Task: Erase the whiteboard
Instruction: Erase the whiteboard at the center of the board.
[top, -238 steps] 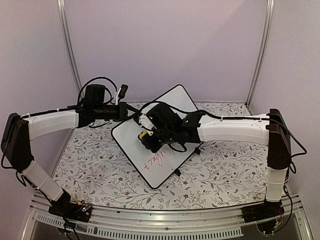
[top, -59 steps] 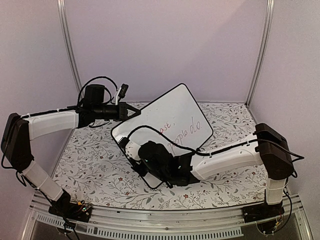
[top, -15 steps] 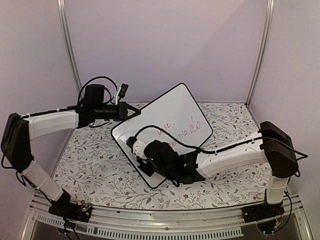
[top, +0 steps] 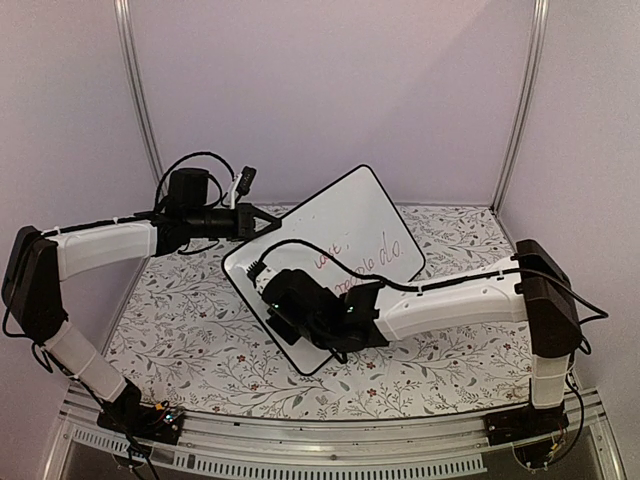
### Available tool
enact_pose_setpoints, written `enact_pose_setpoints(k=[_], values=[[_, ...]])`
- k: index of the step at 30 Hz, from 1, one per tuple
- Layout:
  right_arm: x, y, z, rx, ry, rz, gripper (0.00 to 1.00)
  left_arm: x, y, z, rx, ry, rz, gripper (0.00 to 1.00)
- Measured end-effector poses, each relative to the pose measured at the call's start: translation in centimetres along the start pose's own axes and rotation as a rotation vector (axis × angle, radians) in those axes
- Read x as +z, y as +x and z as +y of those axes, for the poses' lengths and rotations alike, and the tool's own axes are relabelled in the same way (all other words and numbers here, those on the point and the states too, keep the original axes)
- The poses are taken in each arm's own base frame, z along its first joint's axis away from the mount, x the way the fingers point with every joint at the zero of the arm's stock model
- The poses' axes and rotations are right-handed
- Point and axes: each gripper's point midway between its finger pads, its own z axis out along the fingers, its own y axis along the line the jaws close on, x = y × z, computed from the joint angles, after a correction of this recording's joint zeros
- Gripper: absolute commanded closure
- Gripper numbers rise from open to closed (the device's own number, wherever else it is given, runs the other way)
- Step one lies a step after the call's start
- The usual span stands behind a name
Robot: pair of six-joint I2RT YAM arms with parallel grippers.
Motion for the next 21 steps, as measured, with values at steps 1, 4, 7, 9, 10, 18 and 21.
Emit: enact_pose_setpoints(k=[1, 4, 7, 9, 10, 18, 21], values=[[0.0, 0.0, 0.0, 0.006, 0.0, 0.002, 1.0, 0.0, 0.0, 0.0, 0.0, 0.0, 0.0, 1.0], [-0.1, 0.1, 0.1, 0.013, 0.0, 0.004, 1.0, 0.0, 0.0, 0.0, 0.0, 0.0, 0.0, 1.0], [-0.3, 0.1, 0.5, 0.013, -0.004, 0.003, 1.0, 0.0, 0.0, 0.0, 0.0, 0.0, 0.0, 1.0], [-0.4, 0.2, 0.8, 0.012, -0.011, 0.001, 1.0, 0.0, 0.0, 0.0, 0.0, 0.0, -0.001, 1.0], [-0.5, 0.2, 1.0, 0.014, -0.015, -0.001, 1.0, -0.1, 0.0, -0.1, 0.0, 0.001, -0.001, 1.0], [-1.0, 0.2, 3.6, 0.034, -0.093, -0.037, 1.0, -0.1, -0.1, -0.2, 0.0, 0.002, -0.001, 1.0], [-1.2, 0.1, 4.5, 0.043, -0.121, -0.059, 1.0, -0.1, 0.0, -0.2, -0.003, 0.002, -0.001, 1.0]])
